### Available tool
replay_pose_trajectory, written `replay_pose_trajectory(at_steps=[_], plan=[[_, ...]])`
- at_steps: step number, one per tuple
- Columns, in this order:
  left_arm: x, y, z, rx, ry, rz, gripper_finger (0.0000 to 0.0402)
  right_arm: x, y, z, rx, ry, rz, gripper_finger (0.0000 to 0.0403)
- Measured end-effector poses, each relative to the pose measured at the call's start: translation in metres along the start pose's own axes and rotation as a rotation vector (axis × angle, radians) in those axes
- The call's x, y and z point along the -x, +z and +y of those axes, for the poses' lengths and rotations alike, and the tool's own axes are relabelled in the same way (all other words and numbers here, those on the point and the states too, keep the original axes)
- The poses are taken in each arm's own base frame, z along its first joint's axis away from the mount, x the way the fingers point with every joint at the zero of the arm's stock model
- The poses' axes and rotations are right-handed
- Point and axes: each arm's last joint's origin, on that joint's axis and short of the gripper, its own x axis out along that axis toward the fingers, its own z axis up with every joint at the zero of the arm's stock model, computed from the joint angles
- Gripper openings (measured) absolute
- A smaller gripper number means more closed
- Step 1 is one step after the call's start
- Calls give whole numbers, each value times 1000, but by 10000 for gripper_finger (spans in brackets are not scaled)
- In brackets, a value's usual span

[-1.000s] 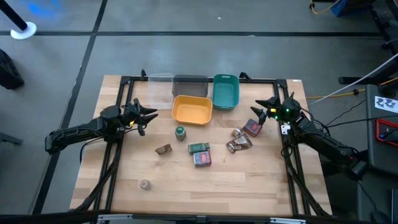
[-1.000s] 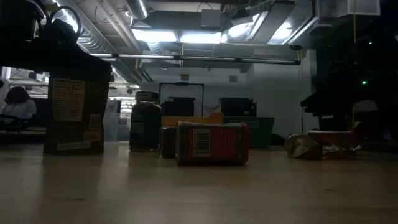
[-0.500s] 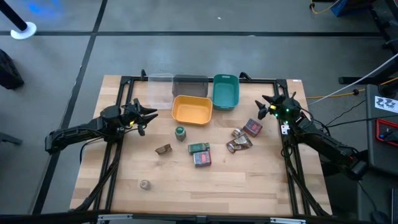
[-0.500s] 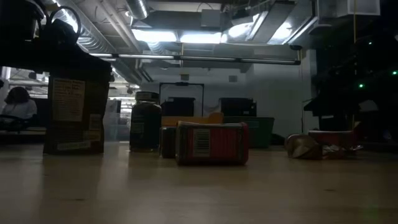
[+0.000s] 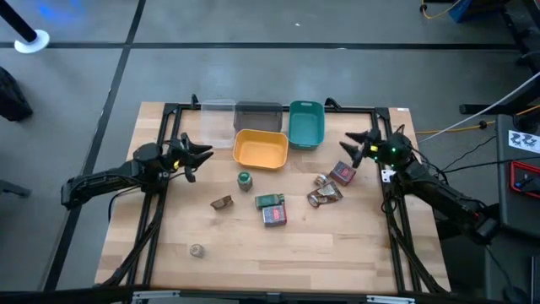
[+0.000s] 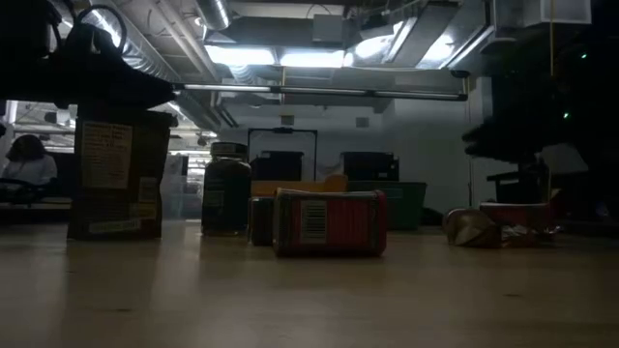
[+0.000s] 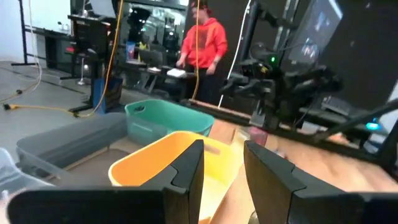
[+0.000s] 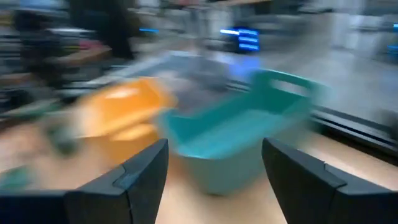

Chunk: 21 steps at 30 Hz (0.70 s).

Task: Sort spices by type
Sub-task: Put the left orange seasoning bag into the transparent bin

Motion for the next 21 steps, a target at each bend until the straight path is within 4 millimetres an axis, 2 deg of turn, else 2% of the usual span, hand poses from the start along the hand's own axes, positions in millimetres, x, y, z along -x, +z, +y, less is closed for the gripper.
replay_pose_trajectory(at_steps=[4,8,14,21], plan=[[0,1,-2,46,-37,-7,100,1,3,9,9,298,5,257],[0,4,-9,66,-130,-31,100,3,3,14,-31,474,45,257],[-1,14,-22,-20,-223,-64,100,4,3,15,-77,512,65,257],[-14,27,-37,-63,-214,30,100,1,2,24,-79,578,77,257]])
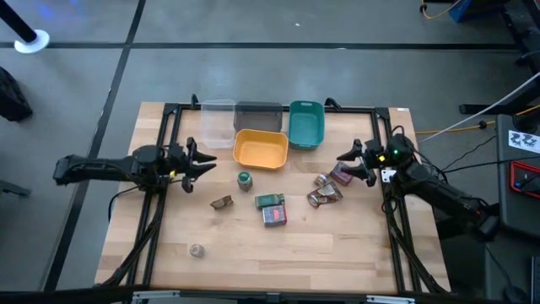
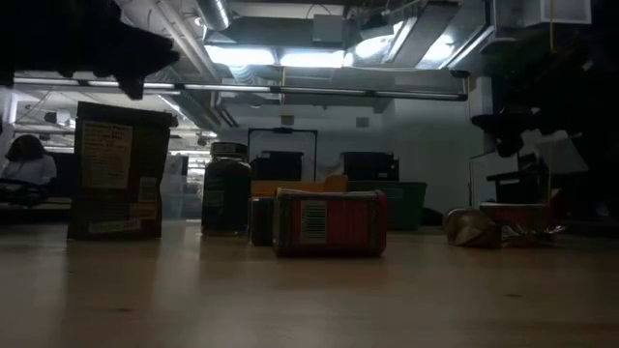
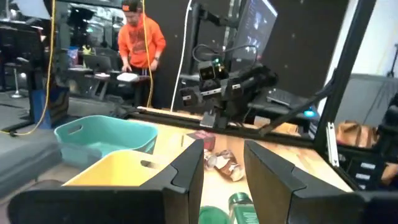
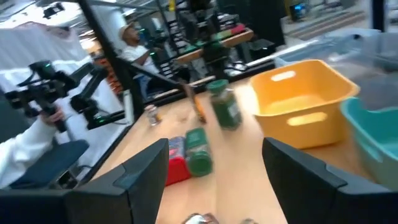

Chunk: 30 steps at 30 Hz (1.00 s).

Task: Sort spices by type
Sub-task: Put the left orange seasoning bag into the transparent bin

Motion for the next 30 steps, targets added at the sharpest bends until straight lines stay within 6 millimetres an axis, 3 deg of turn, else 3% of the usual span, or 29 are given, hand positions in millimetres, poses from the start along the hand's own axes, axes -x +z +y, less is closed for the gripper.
replay_pose_trajectory(at_steps=[13,20,25,30], plan=[[-42,34,-24,-31,-66,166,100,-24,-3,23,45,-59,-44,257],[-47,42,-28,-33,-79,175,100,-26,-4,23,39,-124,-54,257],[-44,43,-33,28,-61,366,100,-26,-5,24,39,-111,-50,257],[-45,57,-44,131,3,557,100,-26,-5,24,38,-101,-45,257]])
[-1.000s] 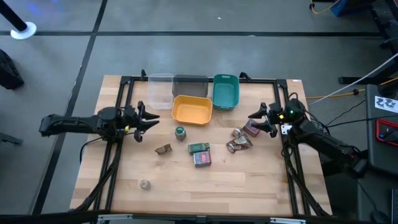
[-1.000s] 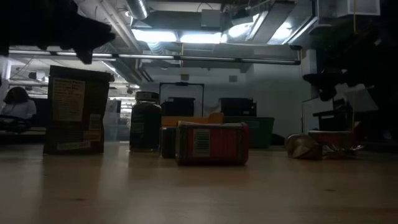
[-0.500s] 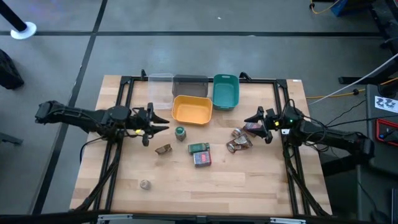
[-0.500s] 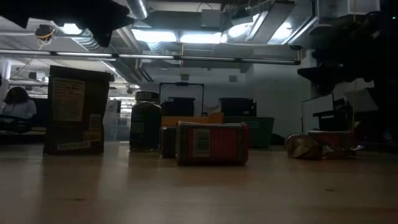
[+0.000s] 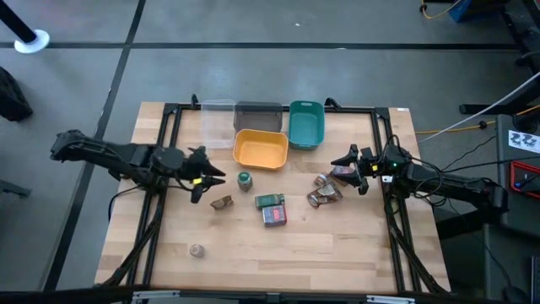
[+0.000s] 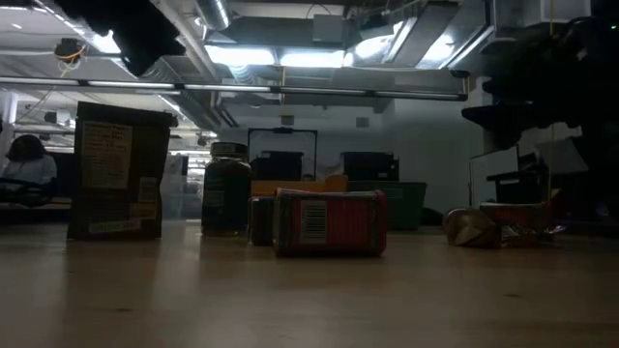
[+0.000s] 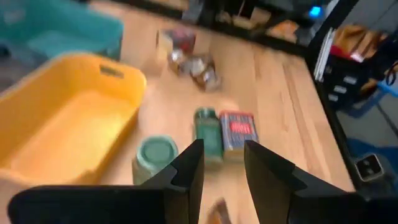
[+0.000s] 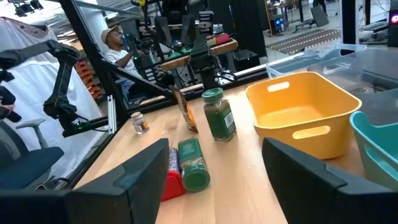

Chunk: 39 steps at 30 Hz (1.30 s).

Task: Sort spices by type
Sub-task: Put the left orange seasoning bag into the transparent bin

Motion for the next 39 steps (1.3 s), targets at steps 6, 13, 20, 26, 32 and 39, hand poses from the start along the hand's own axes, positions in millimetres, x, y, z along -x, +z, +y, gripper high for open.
replay_pose_trajectory(at_steps=[6,13,20,26,32,39], plan=[[-8,5,-15,163,44,216,100,0,0,0,-1,-1,2,257],[-27,-3,-19,411,60,329,100,0,0,0,-1,-1,2,257],[-37,-8,-20,435,97,368,100,0,0,0,-1,-1,2,257],[-48,-13,-21,477,133,410,100,0,0,0,-1,-1,2,257],[-54,-17,-21,412,134,438,100,0,0,0,-1,-1,2,257],[-57,-19,-21,329,129,460,100,0,0,0,-1,-1,3,257]])
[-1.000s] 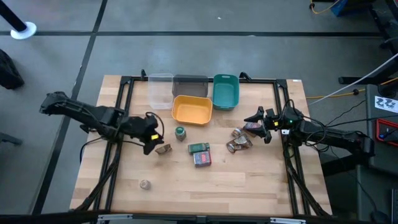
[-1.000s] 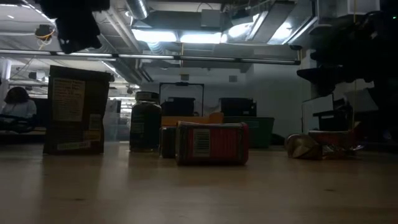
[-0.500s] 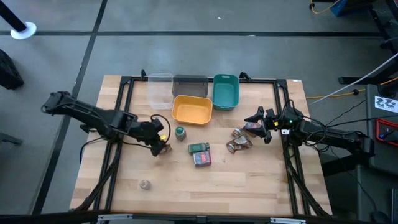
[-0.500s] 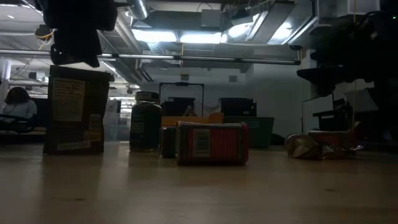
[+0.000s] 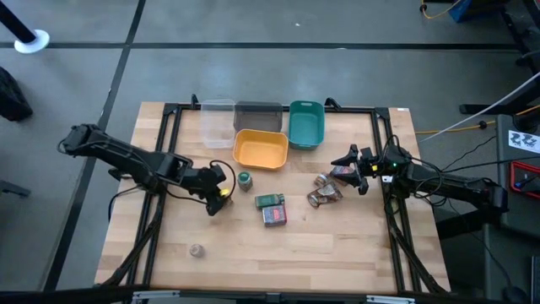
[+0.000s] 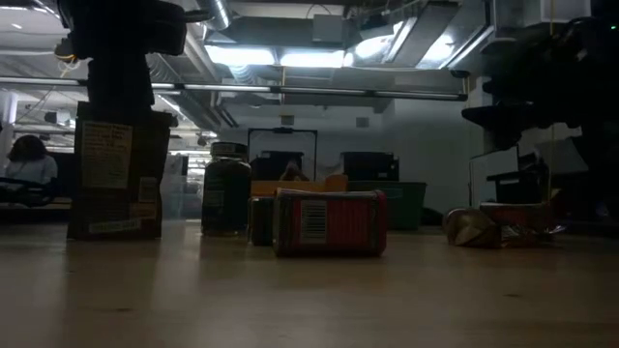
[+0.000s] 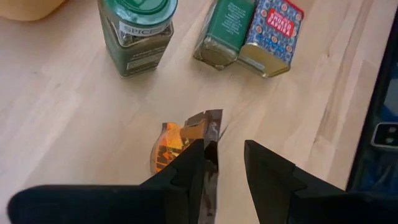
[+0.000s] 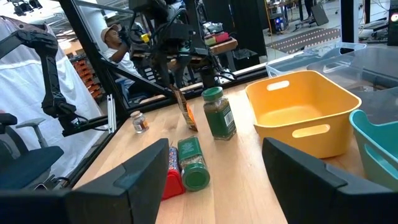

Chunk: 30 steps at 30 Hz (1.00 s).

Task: Sort spices by type
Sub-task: Put the left orange seasoning bag into the transparent bin

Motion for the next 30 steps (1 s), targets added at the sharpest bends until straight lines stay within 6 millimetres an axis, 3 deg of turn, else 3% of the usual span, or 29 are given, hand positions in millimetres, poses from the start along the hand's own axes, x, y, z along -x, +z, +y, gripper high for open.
replay_pose_trajectory(at_steps=[12,19,25,30], plan=[[-23,-5,2,-125,88,94,93,0,-2,0,-8,-5,16,257],[-28,-2,4,-131,103,93,8,0,-2,0,-8,-5,16,257],[-17,15,9,-12,99,-30,3,0,-1,0,-6,-5,13,257],[16,43,12,-4,78,-192,1,0,-1,0,-6,-5,13,257]])
